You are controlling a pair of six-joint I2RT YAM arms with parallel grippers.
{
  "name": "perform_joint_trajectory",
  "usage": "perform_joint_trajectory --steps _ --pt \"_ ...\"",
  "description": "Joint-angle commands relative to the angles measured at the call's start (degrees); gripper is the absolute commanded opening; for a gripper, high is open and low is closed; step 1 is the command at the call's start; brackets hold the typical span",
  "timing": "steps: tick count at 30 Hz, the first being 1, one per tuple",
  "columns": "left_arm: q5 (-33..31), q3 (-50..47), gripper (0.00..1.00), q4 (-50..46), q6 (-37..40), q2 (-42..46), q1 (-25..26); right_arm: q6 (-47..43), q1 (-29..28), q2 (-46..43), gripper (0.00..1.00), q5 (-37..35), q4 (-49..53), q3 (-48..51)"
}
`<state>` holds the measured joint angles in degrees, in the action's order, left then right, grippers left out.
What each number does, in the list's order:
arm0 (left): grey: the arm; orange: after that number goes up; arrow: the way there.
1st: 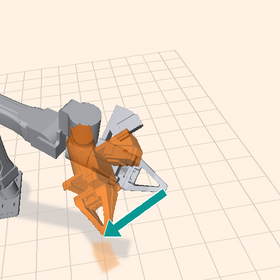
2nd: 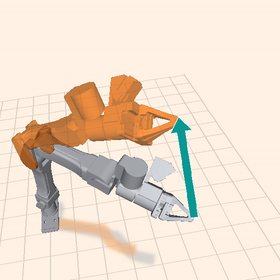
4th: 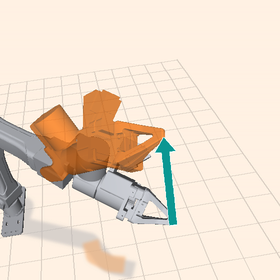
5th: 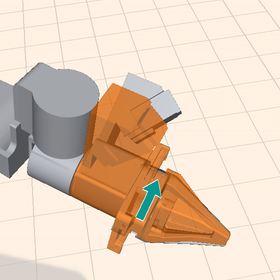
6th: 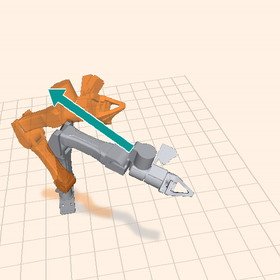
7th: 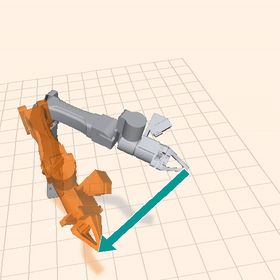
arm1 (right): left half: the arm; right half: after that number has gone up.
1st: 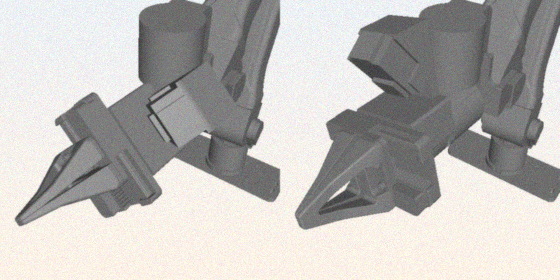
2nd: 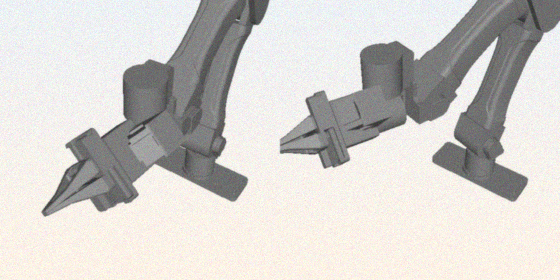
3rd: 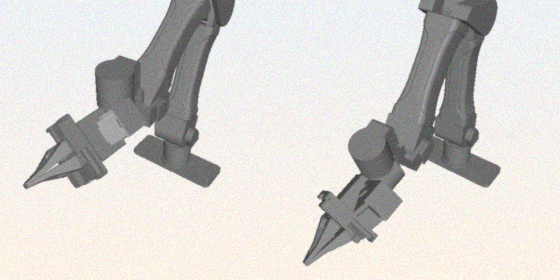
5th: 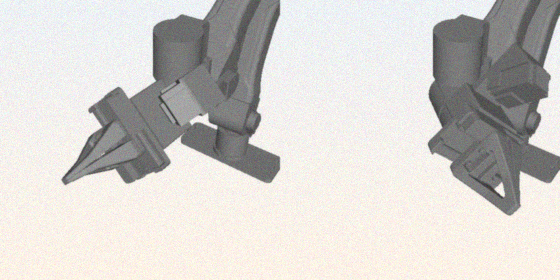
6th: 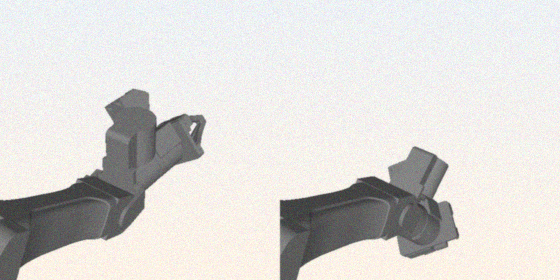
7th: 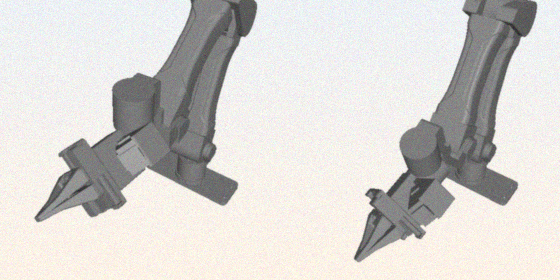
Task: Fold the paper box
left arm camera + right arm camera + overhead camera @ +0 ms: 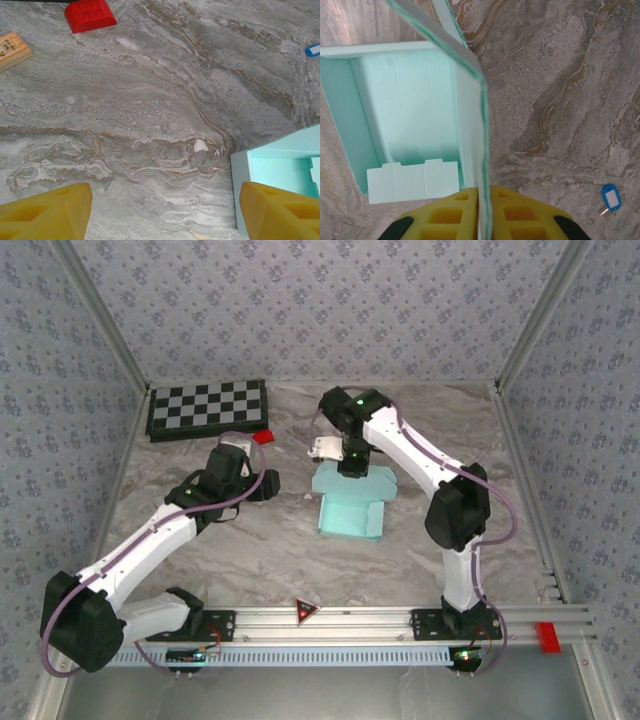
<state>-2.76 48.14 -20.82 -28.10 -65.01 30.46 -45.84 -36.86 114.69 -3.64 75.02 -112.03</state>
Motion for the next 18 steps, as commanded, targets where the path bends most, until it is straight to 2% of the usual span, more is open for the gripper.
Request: perform_joint_trajectory --steps 1,5,12,18 --pt "0.7 -0.4 0.77 0.9 0.0 0.6 -0.3 -8.2 -0.9 2.1 0.15 -2.7 2.0 -2.7" --pt "0.9 -0.4 0.78 1.0 0.2 0.1 -0.3 -10.8 -1.9 2.4 0.18 -3.0 0.4 -3.7" --pt "2.7 -0.3 0.78 1.4 3.1 -0.8 -0.5 -12.1 -2.6 1.0 0.44 -2.8 0.5 -4.9" --pt "8.9 -1.3 0.78 6.2 10.2 -1.6 -0.5 -10.6 -1.6 -3.7 0.50 -1.3 -0.4 -2.9"
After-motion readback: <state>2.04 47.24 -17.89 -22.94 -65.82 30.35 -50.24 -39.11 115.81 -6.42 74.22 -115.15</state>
